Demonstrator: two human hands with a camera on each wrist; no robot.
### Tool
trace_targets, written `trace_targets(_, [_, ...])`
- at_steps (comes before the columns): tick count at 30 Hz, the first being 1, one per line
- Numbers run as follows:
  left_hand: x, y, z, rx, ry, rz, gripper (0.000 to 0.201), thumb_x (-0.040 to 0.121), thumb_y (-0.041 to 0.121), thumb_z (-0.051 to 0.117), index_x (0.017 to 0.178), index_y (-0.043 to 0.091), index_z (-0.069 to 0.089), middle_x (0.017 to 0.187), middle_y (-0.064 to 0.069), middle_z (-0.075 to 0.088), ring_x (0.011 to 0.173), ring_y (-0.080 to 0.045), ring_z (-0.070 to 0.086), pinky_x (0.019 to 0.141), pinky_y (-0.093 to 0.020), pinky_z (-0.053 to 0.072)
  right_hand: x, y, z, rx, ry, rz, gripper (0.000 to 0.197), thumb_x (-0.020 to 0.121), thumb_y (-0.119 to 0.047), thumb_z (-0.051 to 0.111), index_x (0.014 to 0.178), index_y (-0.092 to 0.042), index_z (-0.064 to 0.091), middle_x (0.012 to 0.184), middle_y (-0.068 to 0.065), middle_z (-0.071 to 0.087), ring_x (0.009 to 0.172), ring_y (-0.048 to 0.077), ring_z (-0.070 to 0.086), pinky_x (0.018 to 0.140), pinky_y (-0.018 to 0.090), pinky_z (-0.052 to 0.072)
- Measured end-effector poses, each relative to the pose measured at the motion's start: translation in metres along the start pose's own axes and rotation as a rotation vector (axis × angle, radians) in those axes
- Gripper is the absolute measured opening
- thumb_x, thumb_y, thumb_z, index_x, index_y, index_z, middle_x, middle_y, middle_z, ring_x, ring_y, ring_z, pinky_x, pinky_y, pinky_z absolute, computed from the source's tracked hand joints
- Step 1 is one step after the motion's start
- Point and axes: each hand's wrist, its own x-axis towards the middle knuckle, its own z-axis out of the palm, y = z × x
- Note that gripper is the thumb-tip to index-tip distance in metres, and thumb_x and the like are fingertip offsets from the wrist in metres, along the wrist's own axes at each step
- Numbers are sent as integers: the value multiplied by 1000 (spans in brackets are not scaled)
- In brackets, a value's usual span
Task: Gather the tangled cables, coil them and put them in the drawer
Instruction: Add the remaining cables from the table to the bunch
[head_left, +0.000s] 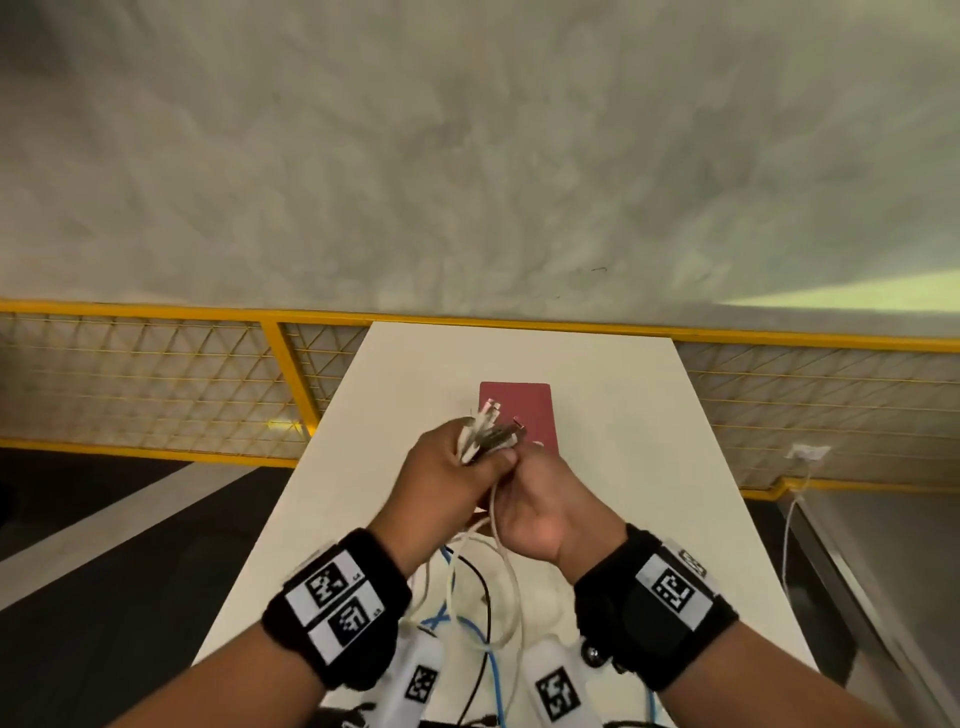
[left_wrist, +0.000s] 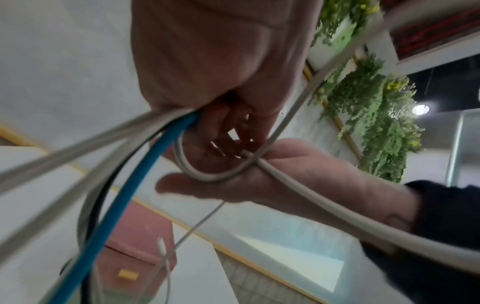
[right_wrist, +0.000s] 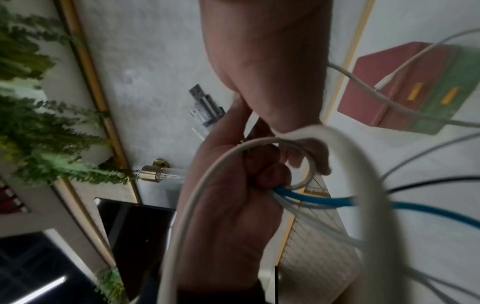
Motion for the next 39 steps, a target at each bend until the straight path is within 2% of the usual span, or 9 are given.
trace_targets(3, [8, -15, 3, 11, 22, 3, 15, 81, 12, 77, 91, 22, 73, 83, -1, 78, 76, -16, 74, 67, -32, 59, -2, -1, -3, 100, 23, -55, 49, 102, -43, 34, 110, -11, 70, 109, 12, 71, 108, 25, 65, 101, 36, 47])
trace_targets(7, [2, -26, 1, 16, -22, -34, 6, 79, 7, 74, 82, 3, 70, 67, -1, 68, 58, -9, 58, 58, -25, 47, 4, -1, -8, 7, 57, 29, 55, 100, -52, 30, 113, -15, 69, 116, 12, 71, 114, 25, 61, 108, 41, 35])
trace_targets(12, [-27, -40, -32, 134, -403, -132, 17, 78, 7, 75, 70, 8, 60, 58, 9, 50, 52, -5, 41, 53, -23, 34, 19, -26, -34, -16, 162, 53, 35, 101, -28, 40, 78, -7, 56, 81, 16, 73, 96, 31, 69, 81, 45, 52])
trace_targets(16, [-57, -40, -80, 318, -853, -249, 15, 76, 13, 81, 71, 20, 69, 64, 9, 66, 58, 0, 52, 60, -20, 40, 22, -47, -60, 23, 270, -16, 27, 98, -10, 39, 78, -5, 56, 75, 10, 65, 67, 24, 73, 69, 40, 54])
trace_targets(20, [-55, -40, -82, 22, -347, -332, 11, 75, 10, 81, 82, 18, 77, 67, -22, 63, 42, -5, 36, 41, -19, 28, 18, -41, -53, -6, 181, 2, 23, 101, -17, 41, 91, -6, 58, 88, 13, 67, 77, 29, 75, 76, 47, 56])
trace_targets(24, [-25, -18, -44, -240, 47, -229, 19, 84, 6, 74, 86, 25, 72, 52, 5, 39, 41, -9, 27, 42, -20, 21, 3, -22, -22, -71, 48, 21, 20, 101, -19, 44, 102, -8, 60, 97, 15, 67, 92, 32, 66, 90, 54, 46])
trace_targets(31, [-12, 1, 12, -279, -68, -75, 19, 81, -13, 69, 90, 4, 66, 46, 16, 59, 36, 6, 48, 39, -6, 35, -8, -31, -8, -1, -15, 21, 20, 89, -17, 47, 89, -6, 64, 85, 17, 67, 78, 31, 63, 85, 43, 50])
trace_targets(34, [-25, -17, 1, -136, -331, -110, 30, 77, -11, 75, 76, 19, 71, 64, 14, 68, 55, 3, 58, 56, -13, 45, -4, -51, -31, 100, 116, -31, 22, 99, -15, 39, 86, -7, 54, 83, 19, 70, 69, 32, 72, 59, 44, 59])
trace_targets(39, [-52, -45, -39, 124, -665, -239, 20, 70, 4, 84, 86, 9, 74, 92, -4, 77, 82, -12, 70, 80, -30, 53, -7, -76, -54, 129, 194, -85, 31, 102, -14, 37, 77, -8, 55, 68, 7, 63, 62, 23, 70, 63, 36, 58])
